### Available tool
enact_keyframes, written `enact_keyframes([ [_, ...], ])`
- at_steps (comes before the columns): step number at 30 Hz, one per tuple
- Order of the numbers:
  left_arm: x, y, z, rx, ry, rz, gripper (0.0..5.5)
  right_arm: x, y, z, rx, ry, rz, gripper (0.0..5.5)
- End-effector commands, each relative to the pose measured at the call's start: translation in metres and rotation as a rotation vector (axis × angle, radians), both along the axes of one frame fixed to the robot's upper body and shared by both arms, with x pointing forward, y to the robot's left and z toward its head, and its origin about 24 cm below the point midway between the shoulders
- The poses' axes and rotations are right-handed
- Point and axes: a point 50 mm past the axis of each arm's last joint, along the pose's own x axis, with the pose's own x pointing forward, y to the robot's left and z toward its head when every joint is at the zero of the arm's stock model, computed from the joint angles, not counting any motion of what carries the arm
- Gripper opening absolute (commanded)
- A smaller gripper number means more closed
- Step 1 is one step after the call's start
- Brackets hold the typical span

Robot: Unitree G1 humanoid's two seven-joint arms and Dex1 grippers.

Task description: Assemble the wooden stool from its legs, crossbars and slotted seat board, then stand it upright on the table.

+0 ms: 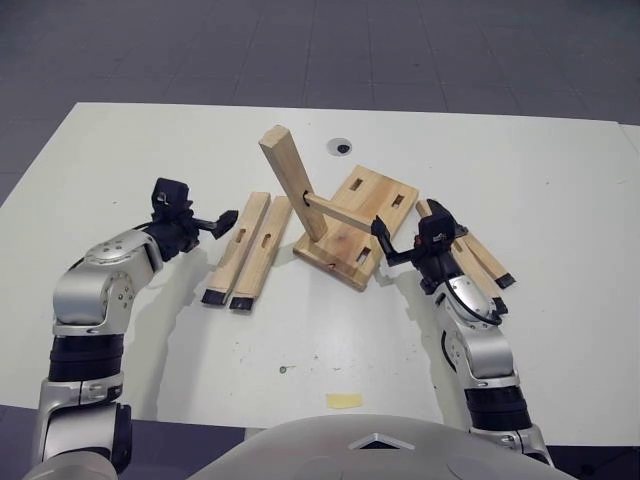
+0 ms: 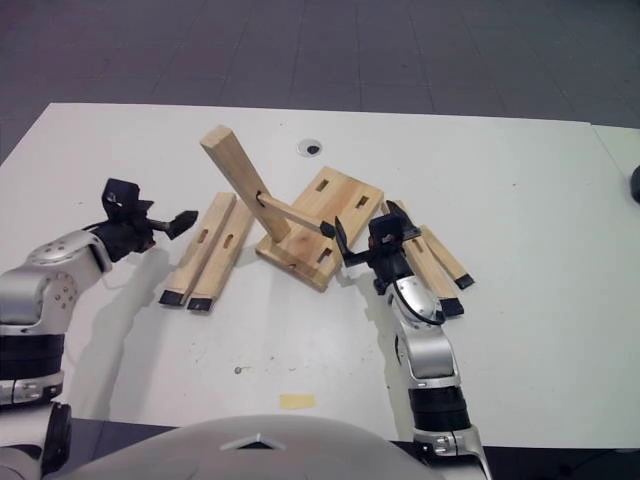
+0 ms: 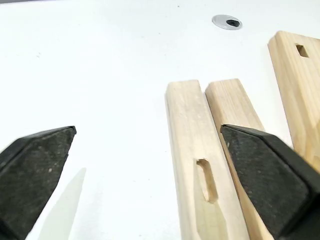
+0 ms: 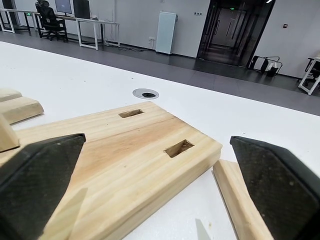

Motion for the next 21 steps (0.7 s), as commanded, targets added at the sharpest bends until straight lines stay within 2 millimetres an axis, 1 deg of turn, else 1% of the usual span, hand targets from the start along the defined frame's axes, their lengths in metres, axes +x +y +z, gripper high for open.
enact_keyframes([
  [1, -0.007, -0.007, -0.013, 0.06, 0.036, -0.07, 5.38, -0.001, -0.001, 0.001, 0.001, 0.001, -0.014, 5.4],
  [4, -0.013, -0.005, -0.016, 0.087, 0.06, -0.094, 5.38, -0.001, -0.002, 0.001, 0.0, 0.001, -0.015, 5.4],
  [7, -0.014, 0.003, -0.02, 0.17, 0.069, -0.089, 5.38, -0.001, -0.002, 0.001, 0.001, -0.001, -0.021, 5.4],
  [13, -0.017, 0.01, -0.025, 0.222, 0.108, -0.098, 5.38, -0.001, 0.0, 0.002, 0.006, -0.005, -0.026, 5.4],
  [17, -0.022, 0.02, -0.031, 0.294, 0.149, -0.113, 5.38, 0.0, 0.0, 0.002, 0.008, -0.007, -0.029, 5.4],
  [21, -0.021, 0.028, -0.026, 0.299, 0.154, -0.119, 5.38, -0.001, 0.001, 0.001, 0.009, -0.004, -0.028, 5.4],
])
